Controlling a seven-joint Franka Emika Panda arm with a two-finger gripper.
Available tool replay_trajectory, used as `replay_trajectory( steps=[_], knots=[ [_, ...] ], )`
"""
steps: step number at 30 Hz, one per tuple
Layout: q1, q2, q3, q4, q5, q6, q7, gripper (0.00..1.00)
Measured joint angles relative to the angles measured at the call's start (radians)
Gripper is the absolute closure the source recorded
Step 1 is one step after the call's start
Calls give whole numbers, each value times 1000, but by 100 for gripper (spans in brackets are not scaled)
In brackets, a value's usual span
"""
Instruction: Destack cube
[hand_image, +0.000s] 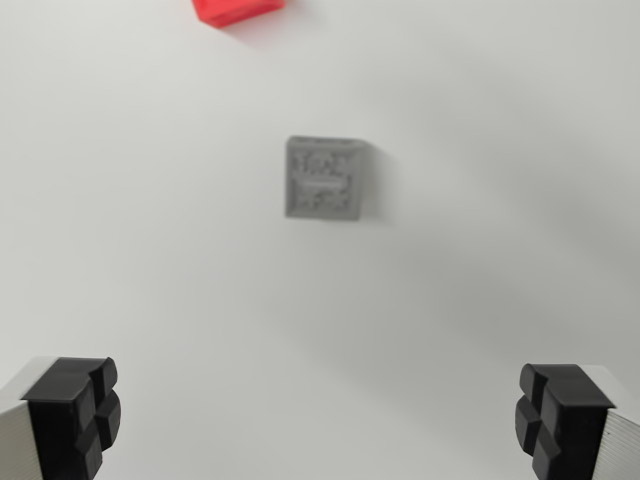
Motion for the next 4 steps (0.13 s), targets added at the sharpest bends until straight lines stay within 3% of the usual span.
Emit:
replay_trajectory(
  steps=[4],
  knots=[
    [0, 0, 0, 0, 0, 0, 0, 0]
  ],
)
